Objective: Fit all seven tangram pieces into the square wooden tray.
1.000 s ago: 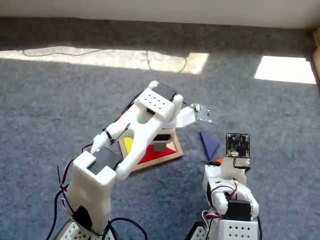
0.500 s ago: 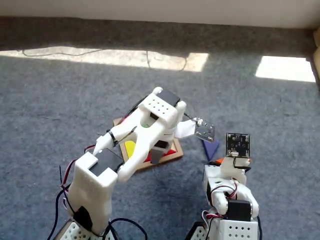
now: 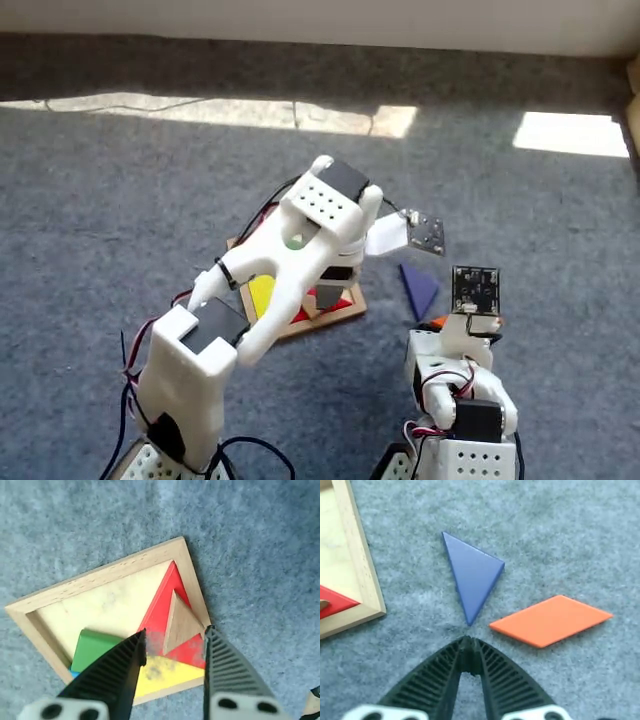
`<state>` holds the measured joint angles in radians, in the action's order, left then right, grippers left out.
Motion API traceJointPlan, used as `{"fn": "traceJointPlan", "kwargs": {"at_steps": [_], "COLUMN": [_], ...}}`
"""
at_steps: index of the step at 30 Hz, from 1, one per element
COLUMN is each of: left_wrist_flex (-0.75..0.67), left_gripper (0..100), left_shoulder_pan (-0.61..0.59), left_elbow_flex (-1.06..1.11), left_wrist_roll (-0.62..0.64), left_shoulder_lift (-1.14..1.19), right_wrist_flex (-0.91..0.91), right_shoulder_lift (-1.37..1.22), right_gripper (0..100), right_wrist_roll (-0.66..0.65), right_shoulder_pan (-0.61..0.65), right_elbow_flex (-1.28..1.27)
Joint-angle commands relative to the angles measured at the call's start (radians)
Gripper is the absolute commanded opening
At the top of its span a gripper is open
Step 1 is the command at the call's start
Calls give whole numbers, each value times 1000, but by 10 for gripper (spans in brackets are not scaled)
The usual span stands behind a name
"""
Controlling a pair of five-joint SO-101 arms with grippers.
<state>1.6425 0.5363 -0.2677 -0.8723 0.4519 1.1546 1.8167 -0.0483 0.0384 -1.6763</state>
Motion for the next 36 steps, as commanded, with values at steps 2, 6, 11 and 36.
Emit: {"fn": "traceJointPlan", "kwargs": {"at_steps": [2, 6, 11, 36], "left_wrist_flex": [80, 86, 106, -382], "left_gripper": [134, 49, 5, 6], "left_shoulder_pan": [19, 10, 10, -21], "left_elbow_flex": [-102, -91, -54, 598], "left_wrist_roll": [143, 230, 313, 723], "left_shoulder_lift": [-62, -64, -68, -325], "right_wrist_flex": [-4, -4, -4, -4], "right_shoulder_lift": [13, 13, 13, 13], "right_gripper": [5, 5, 5, 5], "right_wrist_roll": [6, 6, 6, 6], "right_shoulder_pan": [-10, -10, -10, -10], "right_elbow_flex": [-107, -107, -107, -107]}}
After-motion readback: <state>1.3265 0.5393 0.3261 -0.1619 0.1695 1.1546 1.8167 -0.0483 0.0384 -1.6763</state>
